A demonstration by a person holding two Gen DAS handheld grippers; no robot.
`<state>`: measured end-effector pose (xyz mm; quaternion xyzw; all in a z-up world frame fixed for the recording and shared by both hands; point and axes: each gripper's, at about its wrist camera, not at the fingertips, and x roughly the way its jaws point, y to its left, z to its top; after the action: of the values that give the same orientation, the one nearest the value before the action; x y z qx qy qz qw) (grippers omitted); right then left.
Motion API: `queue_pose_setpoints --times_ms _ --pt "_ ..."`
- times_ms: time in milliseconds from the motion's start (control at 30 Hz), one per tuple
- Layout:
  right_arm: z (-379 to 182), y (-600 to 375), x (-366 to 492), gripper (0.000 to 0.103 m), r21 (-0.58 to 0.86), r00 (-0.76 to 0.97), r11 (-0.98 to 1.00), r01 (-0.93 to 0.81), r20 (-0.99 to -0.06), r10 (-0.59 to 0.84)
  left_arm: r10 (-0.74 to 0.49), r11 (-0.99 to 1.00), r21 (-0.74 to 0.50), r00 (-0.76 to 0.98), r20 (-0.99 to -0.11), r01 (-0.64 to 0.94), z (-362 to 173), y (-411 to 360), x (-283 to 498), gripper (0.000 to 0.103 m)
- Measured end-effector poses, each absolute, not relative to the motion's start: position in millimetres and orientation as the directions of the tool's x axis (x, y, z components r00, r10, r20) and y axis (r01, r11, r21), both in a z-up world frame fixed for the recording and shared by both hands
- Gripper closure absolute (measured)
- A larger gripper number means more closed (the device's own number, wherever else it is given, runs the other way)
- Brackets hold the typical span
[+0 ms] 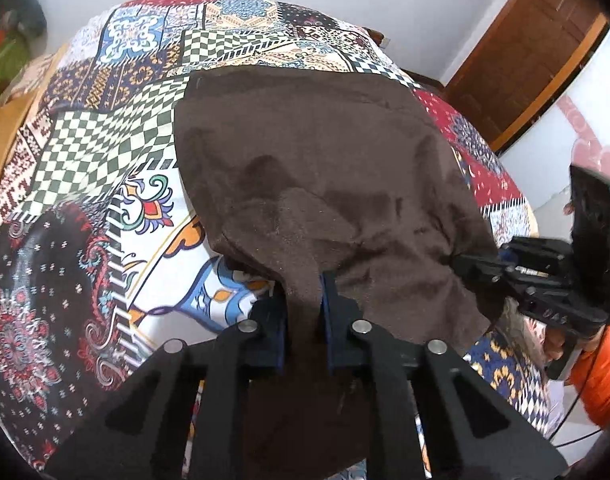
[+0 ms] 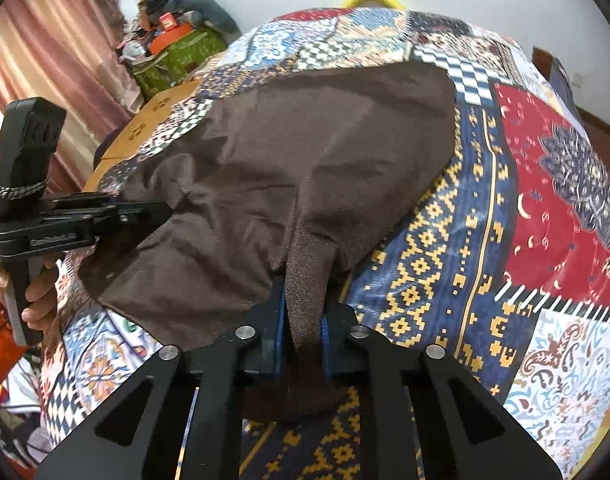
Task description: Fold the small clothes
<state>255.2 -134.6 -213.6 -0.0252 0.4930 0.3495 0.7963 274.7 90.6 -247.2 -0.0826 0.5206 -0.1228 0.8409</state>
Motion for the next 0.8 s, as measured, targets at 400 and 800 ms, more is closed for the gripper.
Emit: queue_pose_setpoints --times_ms 400,800 --pt "-167.8 -142.7 225.9 0.092 0.309 0.28 0.703 -0.64 -0.759 0.588 -0.313 0.95 -0.287 0.394 -0.864 0.125 -206.6 80.6 225.5 0.09" --pt "-140.4 -131.3 291.2 0.092 0.36 0.291 0.709 -0.606 -0.729 0.619 -0.307 0.95 -0.304 0.379 -0.873 0.071 -182.5 96.4 290.3 0.09"
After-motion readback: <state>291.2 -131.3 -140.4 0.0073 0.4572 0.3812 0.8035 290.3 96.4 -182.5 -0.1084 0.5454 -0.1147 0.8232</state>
